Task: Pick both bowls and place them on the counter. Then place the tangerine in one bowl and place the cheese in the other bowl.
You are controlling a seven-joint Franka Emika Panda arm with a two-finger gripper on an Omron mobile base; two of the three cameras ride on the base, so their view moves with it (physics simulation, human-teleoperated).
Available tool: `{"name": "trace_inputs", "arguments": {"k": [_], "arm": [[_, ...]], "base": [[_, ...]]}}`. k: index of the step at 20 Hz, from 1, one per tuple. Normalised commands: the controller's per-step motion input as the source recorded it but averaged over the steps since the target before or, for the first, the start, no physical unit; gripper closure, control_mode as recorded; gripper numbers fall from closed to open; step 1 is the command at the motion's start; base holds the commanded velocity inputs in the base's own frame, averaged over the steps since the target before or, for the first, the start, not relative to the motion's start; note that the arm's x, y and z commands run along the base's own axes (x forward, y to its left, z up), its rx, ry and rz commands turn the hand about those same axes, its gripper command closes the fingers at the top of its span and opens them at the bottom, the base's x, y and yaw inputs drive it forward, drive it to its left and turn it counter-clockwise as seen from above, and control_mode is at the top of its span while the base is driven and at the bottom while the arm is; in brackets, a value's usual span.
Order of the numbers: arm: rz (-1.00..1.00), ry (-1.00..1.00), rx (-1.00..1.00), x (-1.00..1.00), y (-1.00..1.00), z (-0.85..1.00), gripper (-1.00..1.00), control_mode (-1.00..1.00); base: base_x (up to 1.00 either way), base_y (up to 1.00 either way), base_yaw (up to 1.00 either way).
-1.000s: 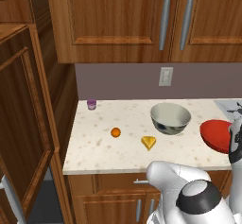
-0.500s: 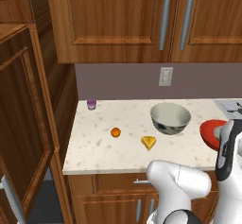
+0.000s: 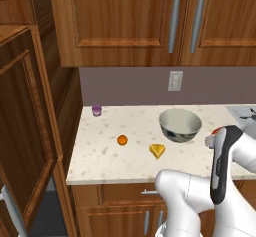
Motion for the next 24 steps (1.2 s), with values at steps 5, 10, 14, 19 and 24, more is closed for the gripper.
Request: {"name": "trace_inputs", "arguments": {"k": [5, 10, 14, 19, 24], "arm": [[0.04, 0.00, -0.13, 0.08, 0.67, 0.12, -1.00, -1.00], [-0.01, 0.00, -0.09, 0.24, 0.67, 0.08, -1.00, -1.00], [0.00, 0.00, 0.00, 0.30, 0.64, 0.10, -1.00, -1.00], [0.00, 0.06, 0.00, 0.11, 0.71, -0.02, -1.00, -1.00], [0.00, 0.00, 0.00, 0.20, 0.60, -0.18, -1.00, -1.00]], "base": [[0.00, 0.00, 0.00], [0.00, 0.00, 0.00], [0.00, 0.00, 0.00], [0.00, 0.00, 0.00], [0.00, 0.00, 0.00]]}}
